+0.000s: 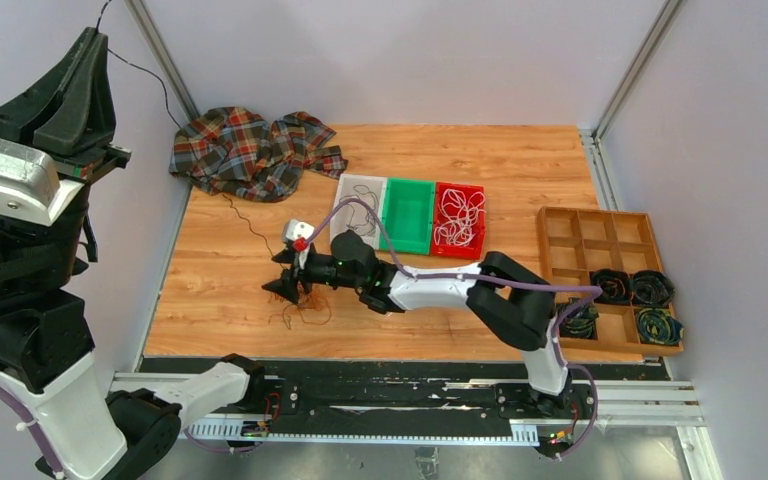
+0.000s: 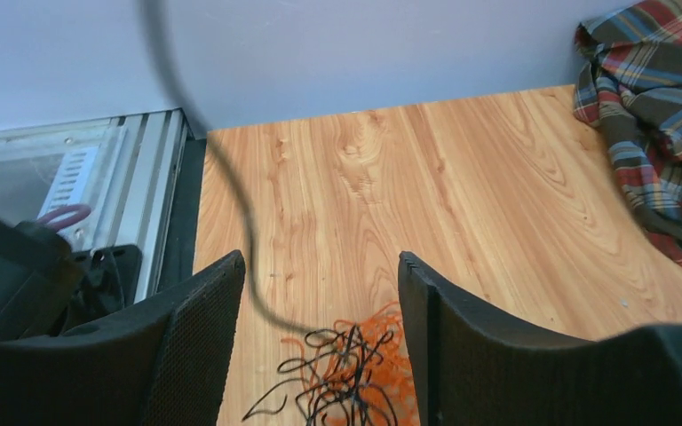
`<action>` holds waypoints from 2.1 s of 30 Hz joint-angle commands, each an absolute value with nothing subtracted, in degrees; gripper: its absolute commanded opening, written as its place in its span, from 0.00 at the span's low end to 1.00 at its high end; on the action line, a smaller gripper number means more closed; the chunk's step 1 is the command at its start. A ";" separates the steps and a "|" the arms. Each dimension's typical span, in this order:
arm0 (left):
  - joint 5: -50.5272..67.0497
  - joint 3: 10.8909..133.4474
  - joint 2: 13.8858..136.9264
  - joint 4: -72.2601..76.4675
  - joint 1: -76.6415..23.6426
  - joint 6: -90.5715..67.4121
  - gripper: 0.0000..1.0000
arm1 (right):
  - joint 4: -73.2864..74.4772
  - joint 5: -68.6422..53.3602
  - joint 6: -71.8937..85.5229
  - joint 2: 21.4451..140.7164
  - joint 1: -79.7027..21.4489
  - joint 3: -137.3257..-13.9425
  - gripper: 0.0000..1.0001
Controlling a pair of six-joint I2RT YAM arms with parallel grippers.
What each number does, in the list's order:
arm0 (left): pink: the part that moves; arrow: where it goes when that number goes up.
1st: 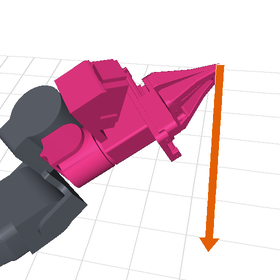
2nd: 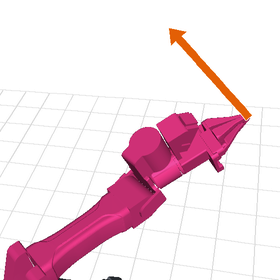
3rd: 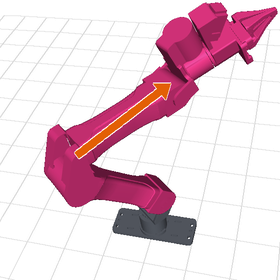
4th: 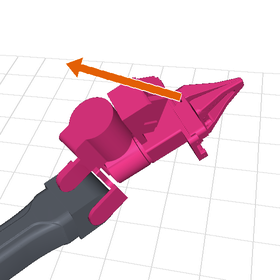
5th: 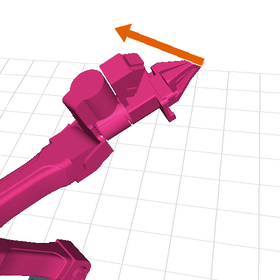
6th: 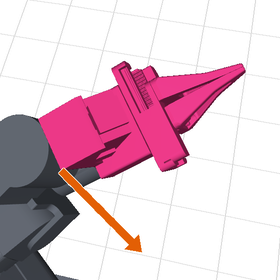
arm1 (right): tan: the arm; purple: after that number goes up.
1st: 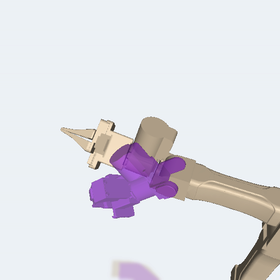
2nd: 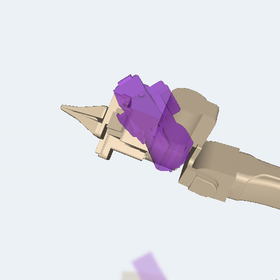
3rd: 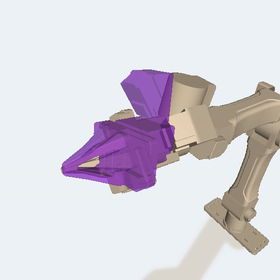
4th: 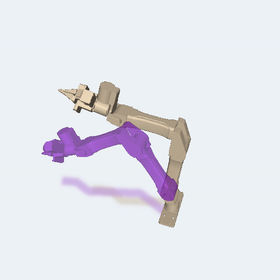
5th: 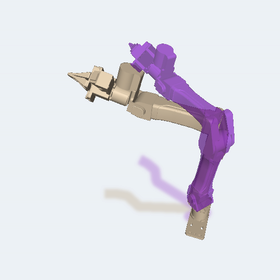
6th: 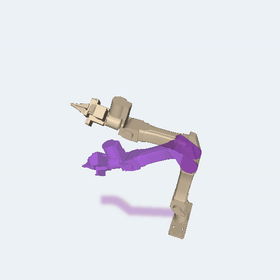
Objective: Untangle the cables
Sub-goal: Untie the cable.
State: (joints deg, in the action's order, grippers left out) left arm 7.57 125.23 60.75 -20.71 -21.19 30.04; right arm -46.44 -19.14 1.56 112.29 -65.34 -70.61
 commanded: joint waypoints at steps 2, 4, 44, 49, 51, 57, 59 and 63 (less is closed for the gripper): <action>7.17 125.37 60.68 -20.67 -21.13 31.02 0.00 | -47.40 -14.84 6.14 118.25 -65.54 -76.47 0.41; 6.16 123.67 59.54 -21.67 -21.10 31.37 0.00 | -50.68 -11.77 9.83 118.18 -64.03 -74.26 0.17; 36.45 66.86 45.35 -49.81 -21.17 44.05 0.57 | -26.05 -25.81 0.53 87.94 -59.69 -62.71 0.01; 38.66 65.50 45.80 -50.88 -21.11 44.53 0.54 | -25.96 -26.44 0.28 88.63 -60.59 -63.64 0.01; 39.26 66.11 46.61 -52.29 -21.13 45.33 0.44 | -26.02 -26.88 0.33 88.60 -60.73 -63.83 0.01; 37.16 66.94 47.37 -55.02 -21.14 47.95 0.09 | -27.09 -26.96 1.15 88.57 -60.84 -63.39 0.01; 36.41 66.57 46.85 -55.10 -21.17 48.03 0.05 | -27.21 -27.32 1.62 88.83 -60.82 -63.40 0.01; 35.98 66.41 46.41 -55.97 -21.13 48.87 0.15 | -27.28 -28.09 1.85 89.26 -60.82 -63.51 0.01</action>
State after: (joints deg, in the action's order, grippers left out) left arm 36.36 65.73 47.33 -54.54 -21.17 47.53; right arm -25.06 -26.20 1.43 88.58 -60.12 -61.84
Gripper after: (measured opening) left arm 0.158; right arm 0.009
